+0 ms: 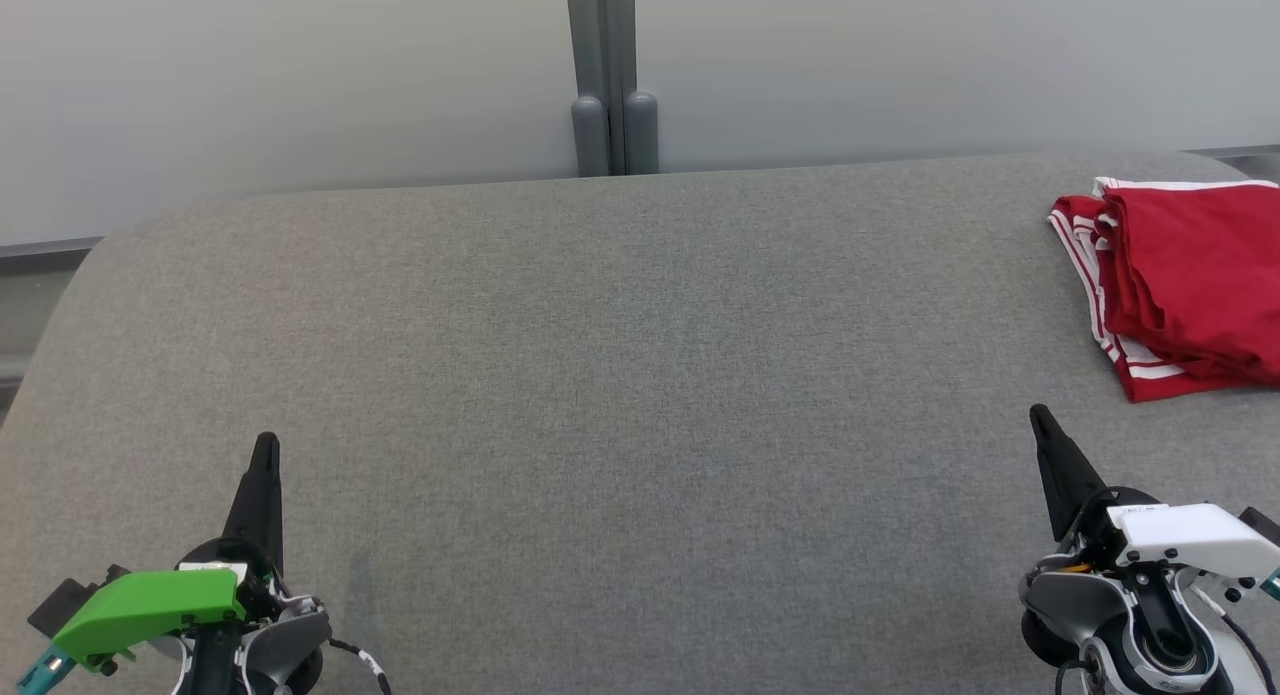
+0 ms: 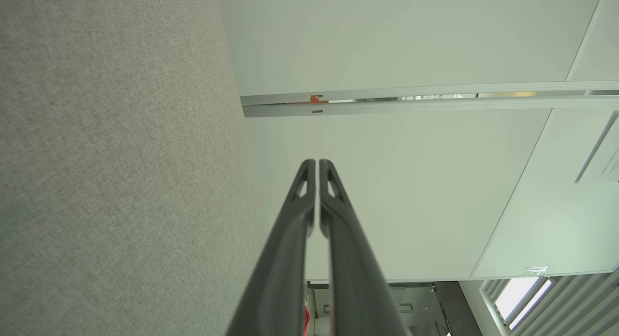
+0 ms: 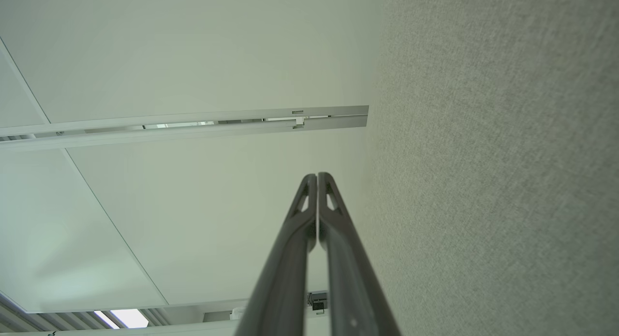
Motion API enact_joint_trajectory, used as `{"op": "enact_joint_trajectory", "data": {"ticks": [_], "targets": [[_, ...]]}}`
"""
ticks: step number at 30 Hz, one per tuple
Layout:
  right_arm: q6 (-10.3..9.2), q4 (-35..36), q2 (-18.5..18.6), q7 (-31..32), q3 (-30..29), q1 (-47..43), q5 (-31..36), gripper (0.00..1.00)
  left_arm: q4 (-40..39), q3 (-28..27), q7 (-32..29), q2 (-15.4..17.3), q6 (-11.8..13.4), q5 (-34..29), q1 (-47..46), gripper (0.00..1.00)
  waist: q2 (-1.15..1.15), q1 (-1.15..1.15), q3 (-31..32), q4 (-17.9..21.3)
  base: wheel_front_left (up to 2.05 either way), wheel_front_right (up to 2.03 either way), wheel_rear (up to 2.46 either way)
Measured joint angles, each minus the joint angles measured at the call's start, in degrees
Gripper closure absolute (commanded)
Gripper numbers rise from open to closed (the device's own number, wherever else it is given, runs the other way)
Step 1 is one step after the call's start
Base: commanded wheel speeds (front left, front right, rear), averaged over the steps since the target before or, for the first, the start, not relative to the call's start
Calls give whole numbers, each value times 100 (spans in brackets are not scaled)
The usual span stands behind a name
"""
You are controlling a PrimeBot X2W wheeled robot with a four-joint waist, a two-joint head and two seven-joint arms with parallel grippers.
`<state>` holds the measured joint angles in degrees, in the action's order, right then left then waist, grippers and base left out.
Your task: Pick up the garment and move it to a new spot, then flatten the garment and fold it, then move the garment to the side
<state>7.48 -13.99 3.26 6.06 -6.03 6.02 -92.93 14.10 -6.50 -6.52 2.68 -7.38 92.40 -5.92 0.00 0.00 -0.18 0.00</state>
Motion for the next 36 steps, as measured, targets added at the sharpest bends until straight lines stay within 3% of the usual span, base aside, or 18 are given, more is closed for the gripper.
{"op": "enact_joint_trajectory", "data": {"ticks": [36], "targets": [[0, -2, -20, 18, -20, 2, 25, 100, -1, 0, 0, 0, 0, 0, 0, 100, 0, 0, 0, 0, 0, 0, 0]]}}
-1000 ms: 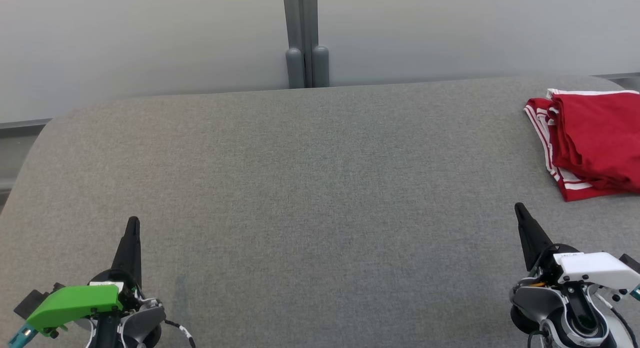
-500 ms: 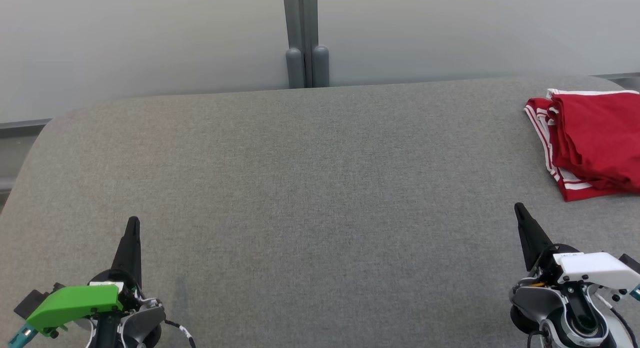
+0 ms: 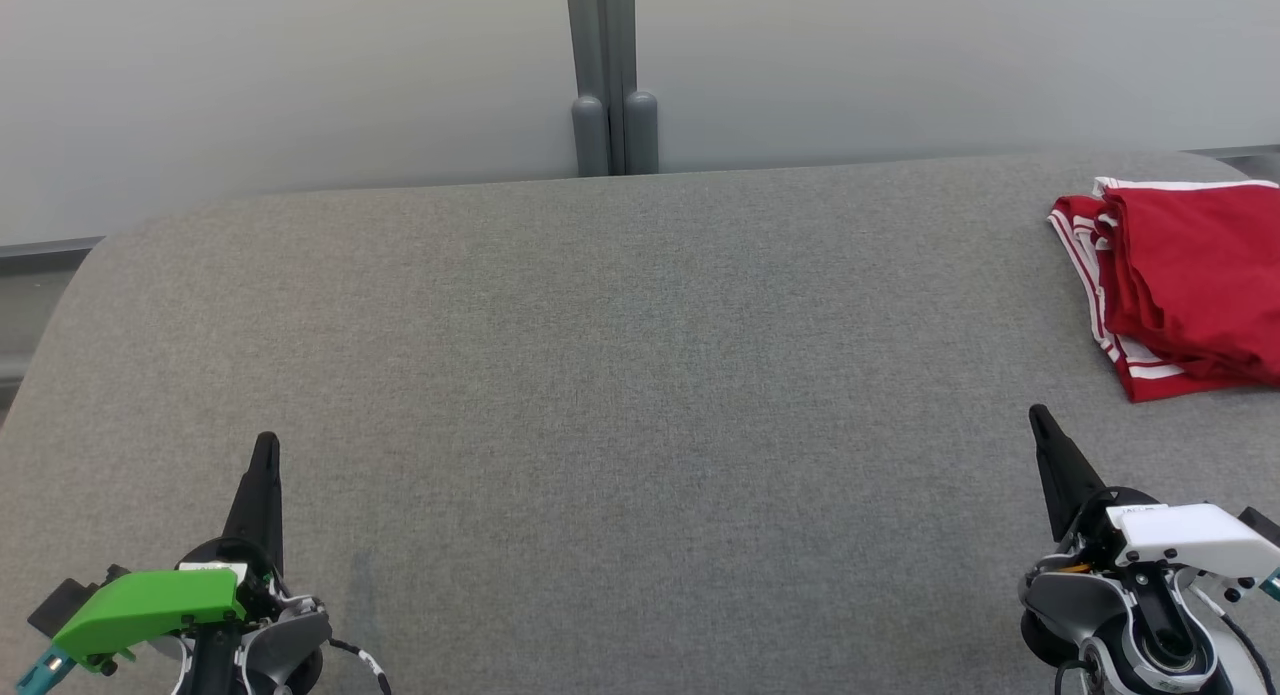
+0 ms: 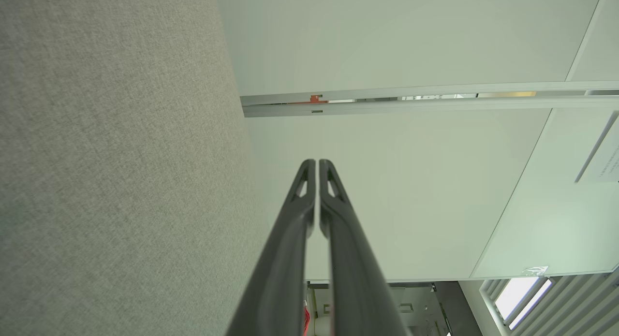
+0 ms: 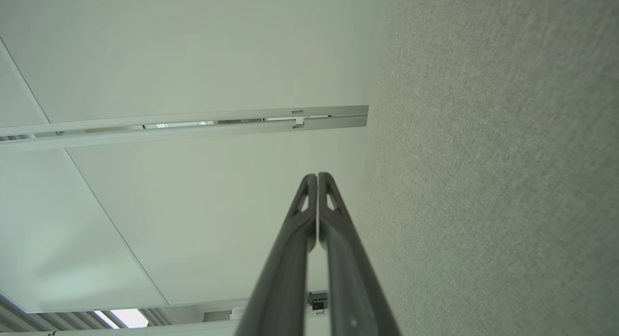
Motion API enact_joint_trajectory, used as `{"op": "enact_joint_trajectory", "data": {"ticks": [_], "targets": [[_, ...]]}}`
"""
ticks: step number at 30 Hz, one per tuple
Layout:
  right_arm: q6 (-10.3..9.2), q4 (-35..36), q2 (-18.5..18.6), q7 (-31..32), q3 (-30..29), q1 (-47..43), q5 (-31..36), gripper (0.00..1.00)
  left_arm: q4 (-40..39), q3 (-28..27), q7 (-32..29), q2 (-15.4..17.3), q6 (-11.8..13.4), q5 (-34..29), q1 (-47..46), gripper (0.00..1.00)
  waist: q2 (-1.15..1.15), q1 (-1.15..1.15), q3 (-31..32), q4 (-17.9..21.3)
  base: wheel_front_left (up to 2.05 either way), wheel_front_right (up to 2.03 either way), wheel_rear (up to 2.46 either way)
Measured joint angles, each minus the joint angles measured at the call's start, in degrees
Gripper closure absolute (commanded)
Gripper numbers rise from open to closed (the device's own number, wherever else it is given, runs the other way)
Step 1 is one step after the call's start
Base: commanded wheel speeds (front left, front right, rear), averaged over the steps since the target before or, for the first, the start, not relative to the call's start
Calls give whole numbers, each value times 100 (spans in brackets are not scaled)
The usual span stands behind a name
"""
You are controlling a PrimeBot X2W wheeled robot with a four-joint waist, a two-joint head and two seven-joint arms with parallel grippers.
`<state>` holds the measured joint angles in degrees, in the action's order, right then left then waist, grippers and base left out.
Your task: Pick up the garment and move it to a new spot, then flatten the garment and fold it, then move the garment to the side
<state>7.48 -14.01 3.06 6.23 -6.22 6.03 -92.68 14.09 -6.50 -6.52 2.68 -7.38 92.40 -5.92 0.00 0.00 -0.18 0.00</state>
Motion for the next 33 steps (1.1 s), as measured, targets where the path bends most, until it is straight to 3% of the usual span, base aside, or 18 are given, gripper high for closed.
{"op": "enact_joint_trajectory", "data": {"ticks": [33], "targets": [[0, 0, -7, 24, -12, 1, 8, 100, 0, 0, 0, 0, 0, 0, 0, 100, 0, 0, 0, 0, 0, 0, 0]]}}
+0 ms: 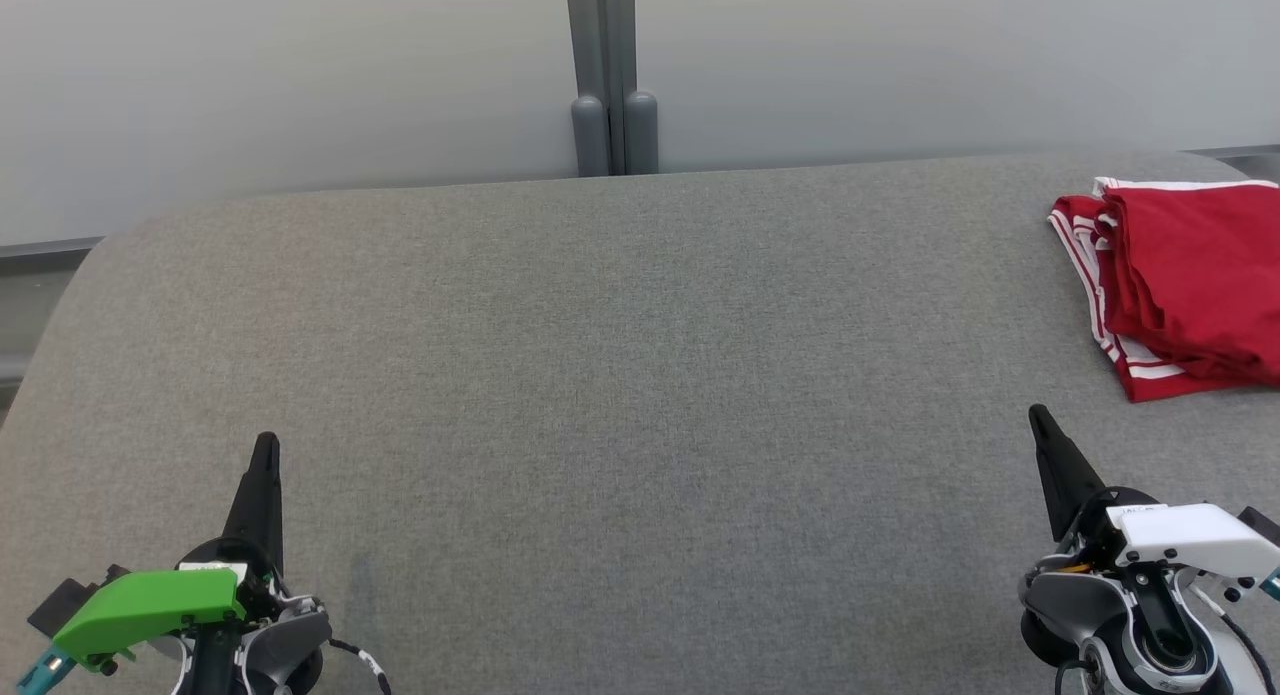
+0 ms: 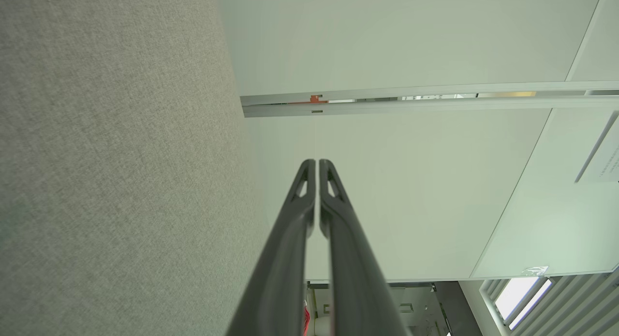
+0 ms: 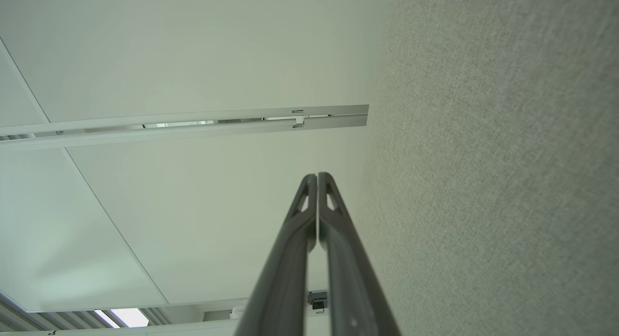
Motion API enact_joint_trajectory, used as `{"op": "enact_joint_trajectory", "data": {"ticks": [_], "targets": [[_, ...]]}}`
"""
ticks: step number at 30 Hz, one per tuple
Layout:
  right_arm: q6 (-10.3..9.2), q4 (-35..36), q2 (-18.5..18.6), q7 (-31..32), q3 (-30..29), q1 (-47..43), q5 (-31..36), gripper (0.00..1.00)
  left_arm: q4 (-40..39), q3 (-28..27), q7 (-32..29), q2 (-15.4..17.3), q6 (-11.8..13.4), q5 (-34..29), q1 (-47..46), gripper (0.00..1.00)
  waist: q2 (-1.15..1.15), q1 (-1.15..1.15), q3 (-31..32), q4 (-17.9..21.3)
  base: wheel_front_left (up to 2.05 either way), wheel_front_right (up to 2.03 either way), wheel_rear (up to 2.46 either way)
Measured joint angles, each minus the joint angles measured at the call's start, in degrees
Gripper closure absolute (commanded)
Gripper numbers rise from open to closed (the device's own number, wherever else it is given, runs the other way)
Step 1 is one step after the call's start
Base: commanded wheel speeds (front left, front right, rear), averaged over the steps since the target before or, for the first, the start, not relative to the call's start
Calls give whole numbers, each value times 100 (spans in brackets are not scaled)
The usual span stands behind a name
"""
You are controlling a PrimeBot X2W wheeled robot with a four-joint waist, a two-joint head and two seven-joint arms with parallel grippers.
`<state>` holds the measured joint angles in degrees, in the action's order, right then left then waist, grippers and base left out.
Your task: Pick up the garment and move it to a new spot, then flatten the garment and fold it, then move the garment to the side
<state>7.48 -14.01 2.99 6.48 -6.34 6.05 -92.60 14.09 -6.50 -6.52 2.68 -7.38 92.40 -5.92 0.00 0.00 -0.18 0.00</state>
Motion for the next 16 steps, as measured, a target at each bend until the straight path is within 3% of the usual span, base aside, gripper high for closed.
{"op": "enact_joint_trajectory", "data": {"ticks": [16], "targets": [[0, -1, -1, 0, -5, 1, 2, 100, -1, 0, 0, 0, 0, 0, 0, 100, 0, 0, 0, 0, 0, 0, 0]]}}
